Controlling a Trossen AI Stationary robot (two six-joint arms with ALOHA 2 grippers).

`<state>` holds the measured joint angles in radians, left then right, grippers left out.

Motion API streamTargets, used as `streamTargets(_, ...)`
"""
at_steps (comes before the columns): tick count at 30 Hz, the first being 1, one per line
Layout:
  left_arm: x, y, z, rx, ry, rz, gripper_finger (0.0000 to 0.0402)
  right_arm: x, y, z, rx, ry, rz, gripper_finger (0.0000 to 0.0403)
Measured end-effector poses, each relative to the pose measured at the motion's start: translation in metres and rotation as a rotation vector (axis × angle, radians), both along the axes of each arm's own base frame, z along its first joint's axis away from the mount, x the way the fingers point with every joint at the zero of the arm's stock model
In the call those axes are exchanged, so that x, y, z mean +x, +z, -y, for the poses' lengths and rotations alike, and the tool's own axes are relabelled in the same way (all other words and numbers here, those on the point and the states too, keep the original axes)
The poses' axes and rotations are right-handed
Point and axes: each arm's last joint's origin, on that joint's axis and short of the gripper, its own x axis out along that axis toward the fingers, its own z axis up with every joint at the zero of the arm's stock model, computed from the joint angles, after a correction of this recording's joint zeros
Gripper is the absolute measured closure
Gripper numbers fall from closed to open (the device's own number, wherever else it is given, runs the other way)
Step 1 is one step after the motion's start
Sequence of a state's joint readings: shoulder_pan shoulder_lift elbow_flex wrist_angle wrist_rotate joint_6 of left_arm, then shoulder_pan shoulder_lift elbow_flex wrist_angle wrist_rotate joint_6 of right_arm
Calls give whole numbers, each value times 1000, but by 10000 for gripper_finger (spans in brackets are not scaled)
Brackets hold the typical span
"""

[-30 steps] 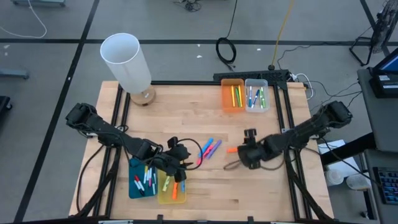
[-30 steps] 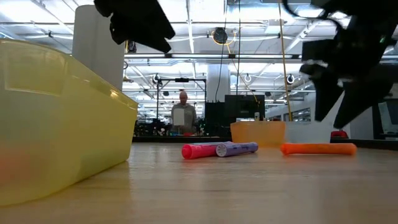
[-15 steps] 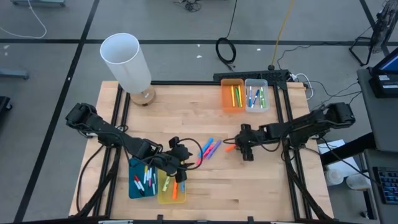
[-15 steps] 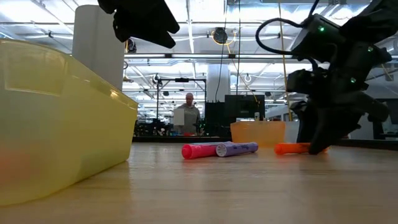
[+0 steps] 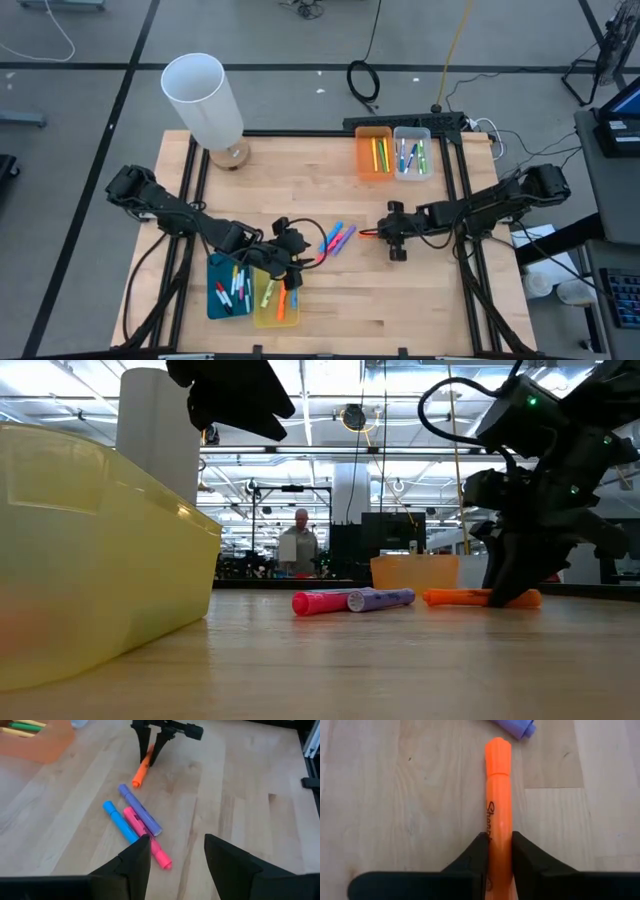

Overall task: Pick & Place Markers
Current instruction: Put the orange highlighter pen into the yellow bin

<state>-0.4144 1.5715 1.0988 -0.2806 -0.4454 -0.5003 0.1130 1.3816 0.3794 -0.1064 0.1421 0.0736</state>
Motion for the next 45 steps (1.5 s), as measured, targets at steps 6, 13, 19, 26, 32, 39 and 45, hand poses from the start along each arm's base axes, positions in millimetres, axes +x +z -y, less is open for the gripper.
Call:
streamTargets(6, 2, 0, -6, 28, -2, -5, 215, 21, 21, -8, 50, -1, 274, 357)
streamTargets(13, 5, 0, -12, 188, -110, -37, 215, 39, 79, -24, 62, 159, 753, 357)
streamTargets(19, 13, 3, -15, 252, -133, 26, 215, 38, 119, -39, 16, 287, 1112, 357)
streamTargets(26, 24, 15, -20, 343, -173, 183, 215, 37, 130, -51, -27, 370, 1260, 357)
streamTargets(32, 27, 14, -28, 345, -259, 531, 215, 39, 129, -51, -30, 369, 1270, 357)
streamTargets(39, 18, 16, -25, 241, -450, 785, 215, 50, 120, -55, -10, 355, 1328, 357)
streamTargets(45, 17, 15, -21, 275, -476, 778, 215, 65, 115, -61, -6, 352, 1376, 357)
